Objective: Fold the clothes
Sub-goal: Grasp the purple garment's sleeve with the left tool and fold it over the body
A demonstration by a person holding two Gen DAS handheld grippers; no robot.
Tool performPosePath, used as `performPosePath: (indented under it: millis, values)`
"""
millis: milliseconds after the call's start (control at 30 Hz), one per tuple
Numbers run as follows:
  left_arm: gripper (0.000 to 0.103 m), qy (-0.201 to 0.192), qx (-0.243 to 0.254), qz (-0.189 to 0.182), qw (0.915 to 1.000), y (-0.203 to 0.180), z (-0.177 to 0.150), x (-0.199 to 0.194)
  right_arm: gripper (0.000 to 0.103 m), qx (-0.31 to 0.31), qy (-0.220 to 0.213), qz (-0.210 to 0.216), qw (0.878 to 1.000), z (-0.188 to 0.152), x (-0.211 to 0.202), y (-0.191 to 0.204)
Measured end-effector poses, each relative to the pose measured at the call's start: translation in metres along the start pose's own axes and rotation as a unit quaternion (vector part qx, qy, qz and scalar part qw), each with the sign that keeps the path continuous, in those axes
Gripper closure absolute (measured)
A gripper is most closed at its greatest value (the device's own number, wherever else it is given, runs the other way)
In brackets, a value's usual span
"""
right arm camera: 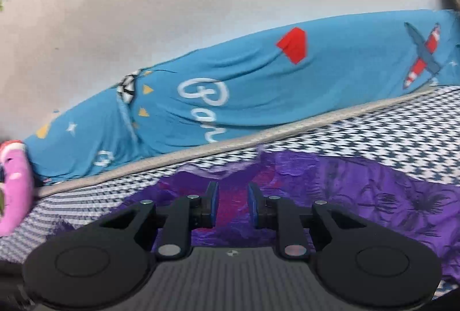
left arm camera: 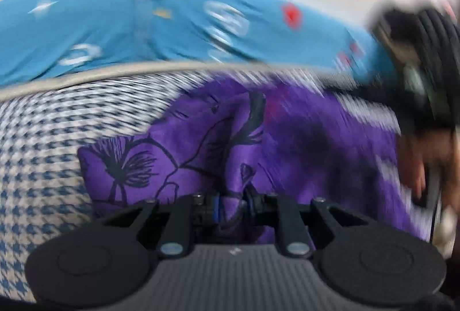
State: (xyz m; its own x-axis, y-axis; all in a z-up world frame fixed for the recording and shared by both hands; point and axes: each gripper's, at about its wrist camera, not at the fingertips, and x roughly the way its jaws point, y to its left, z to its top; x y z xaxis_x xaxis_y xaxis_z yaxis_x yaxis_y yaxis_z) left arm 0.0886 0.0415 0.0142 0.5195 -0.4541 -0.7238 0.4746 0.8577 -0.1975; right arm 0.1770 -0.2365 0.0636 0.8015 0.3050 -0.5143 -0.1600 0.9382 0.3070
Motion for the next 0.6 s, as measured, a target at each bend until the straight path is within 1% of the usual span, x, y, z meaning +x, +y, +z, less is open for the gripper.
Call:
performPosePath:
  millis: [67,100,167,200,233,333,433,500,567,600]
  values:
    - [0.085,0.024,0.065,0.002,0.9976,-0.021,-0.013,0.006,0.081,-0.009,0.006,0.026,1.000,-0.001,0.002,0.006]
    - [0.083,0.032,0.079,0.003,0.9964,-0.027,-0.018,0.007,0.081,-0.016,0.008,0.039,0.999,-0.002,0.003,0.009]
    - [0.079,0.040,0.078,-0.004,0.9962,-0.031,-0.024,0.008,0.081,-0.031,0.012,0.062,0.998,-0.004,0.005,0.018]
    - [0.075,0.044,0.077,-0.007,0.9960,-0.034,-0.027,0.008,0.081,-0.040,0.012,0.074,0.996,-0.005,0.006,0.023]
    - [0.073,0.045,0.074,-0.008,0.9962,-0.035,-0.030,0.007,0.081,-0.047,0.012,0.087,0.995,-0.006,0.007,0.029]
    - [0.072,0.044,0.044,-0.010,0.9980,-0.028,-0.029,0.007,0.081,-0.070,0.019,0.130,0.989,-0.009,0.014,0.048]
    - [0.072,0.045,0.029,-0.006,0.9985,-0.023,-0.028,0.011,0.080,-0.096,0.023,0.162,0.982,-0.013,0.021,0.070]
    - [0.072,0.047,0.030,-0.004,0.9984,-0.023,-0.028,0.014,0.071,-0.111,0.030,0.179,0.977,-0.016,0.028,0.084]
    - [0.072,0.049,0.032,-0.003,0.9983,-0.024,-0.030,0.013,0.069,-0.126,0.040,0.189,0.973,-0.018,0.034,0.096]
    - [0.072,0.049,0.033,-0.003,0.9982,-0.024,-0.031,0.014,0.067,-0.134,0.045,0.193,0.971,-0.019,0.037,0.101]
